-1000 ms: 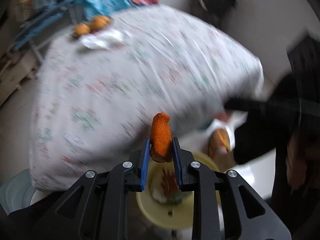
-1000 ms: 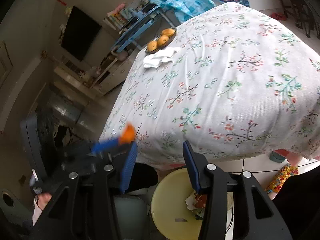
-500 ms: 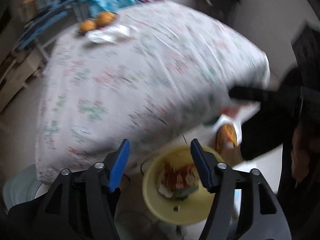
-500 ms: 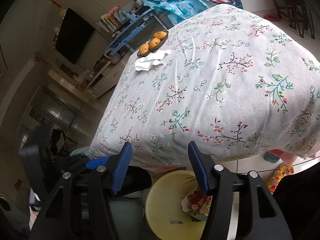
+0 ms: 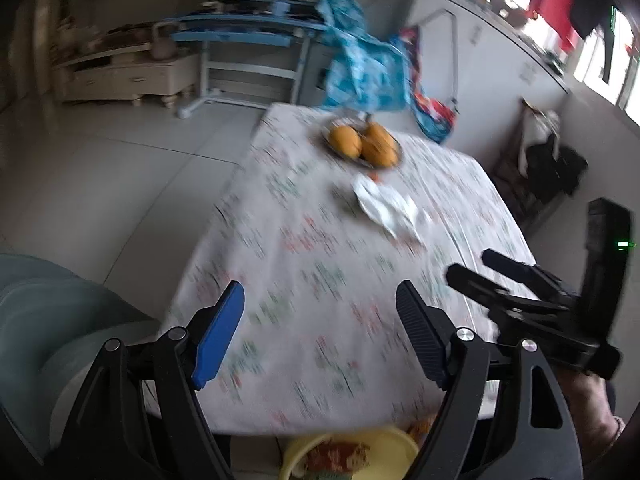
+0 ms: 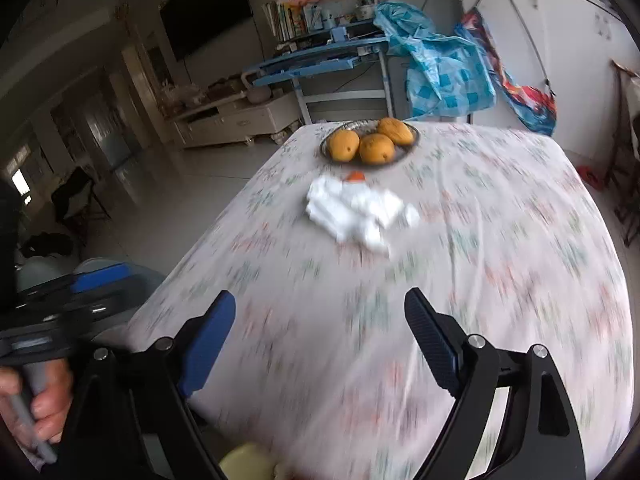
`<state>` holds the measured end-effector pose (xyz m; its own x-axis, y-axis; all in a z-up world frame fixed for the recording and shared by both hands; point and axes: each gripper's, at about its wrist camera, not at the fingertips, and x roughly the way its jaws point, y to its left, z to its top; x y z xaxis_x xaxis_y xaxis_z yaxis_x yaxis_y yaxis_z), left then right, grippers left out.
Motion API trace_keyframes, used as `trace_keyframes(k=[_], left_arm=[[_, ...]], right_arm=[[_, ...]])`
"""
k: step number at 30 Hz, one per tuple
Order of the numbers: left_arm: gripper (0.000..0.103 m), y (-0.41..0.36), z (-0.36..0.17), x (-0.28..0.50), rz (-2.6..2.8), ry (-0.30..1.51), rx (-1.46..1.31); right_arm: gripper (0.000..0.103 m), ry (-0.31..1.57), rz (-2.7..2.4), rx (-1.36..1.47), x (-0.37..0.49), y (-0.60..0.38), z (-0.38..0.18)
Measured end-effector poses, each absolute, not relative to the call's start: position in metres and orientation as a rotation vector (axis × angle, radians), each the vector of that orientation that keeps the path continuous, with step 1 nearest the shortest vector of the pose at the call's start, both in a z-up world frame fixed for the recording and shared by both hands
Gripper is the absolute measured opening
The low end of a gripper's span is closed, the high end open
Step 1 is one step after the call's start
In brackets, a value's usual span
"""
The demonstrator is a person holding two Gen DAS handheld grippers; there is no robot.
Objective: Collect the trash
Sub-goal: 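Grasp the white tissue with right gripper while left grasps the last orange piece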
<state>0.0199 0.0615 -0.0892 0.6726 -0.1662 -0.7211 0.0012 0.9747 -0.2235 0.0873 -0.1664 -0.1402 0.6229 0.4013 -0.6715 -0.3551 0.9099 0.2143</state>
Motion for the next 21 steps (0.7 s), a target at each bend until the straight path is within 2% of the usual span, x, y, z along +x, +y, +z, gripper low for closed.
trace_keyframes(k=[10, 11, 12, 14, 16, 17, 20, 21], left_arm=[[0.075, 0.08, -0.092, 0.093, -0.025, 0.834, -0.278], [0.075, 0.078, -0.092, 0.099, -0.026, 0.836, -0.274], [0.075, 0.075, -0.093, 0.108, -0.029, 0.839, -0.265], [0.075, 0.07, -0.096, 0.121, -0.032, 0.845, -0.252], [0.075, 0.062, -0.102, 0.144, -0.034, 0.864, -0.243], [0.075, 0.059, -0.105, 0.149, -0.037, 0.872, -0.241], [0.075, 0.037, -0.12, 0.178, -0.055, 0.915, -0.206], [0.075, 0.031, -0.125, 0.184, -0.06, 0.924, -0.19]], right_arm=[[0.081, 0.889, 0.442, -0.07, 0.187, -0.13, -0.179], [0.072, 0.904, 0.447, -0.065, 0.192, -0.133, -0.184], [0.069, 0.906, 0.452, -0.06, 0.194, -0.138, -0.186], [0.042, 0.896, 0.457, -0.066, 0.192, -0.145, -0.182], [0.025, 0.898, 0.467, -0.09, 0.189, -0.153, -0.181], [0.019, 0.904, 0.478, -0.095, 0.186, -0.158, -0.181], [0.008, 0.925, 0.499, -0.154, 0.17, -0.169, -0.178], [0.007, 0.937, 0.504, -0.185, 0.162, -0.174, -0.178]])
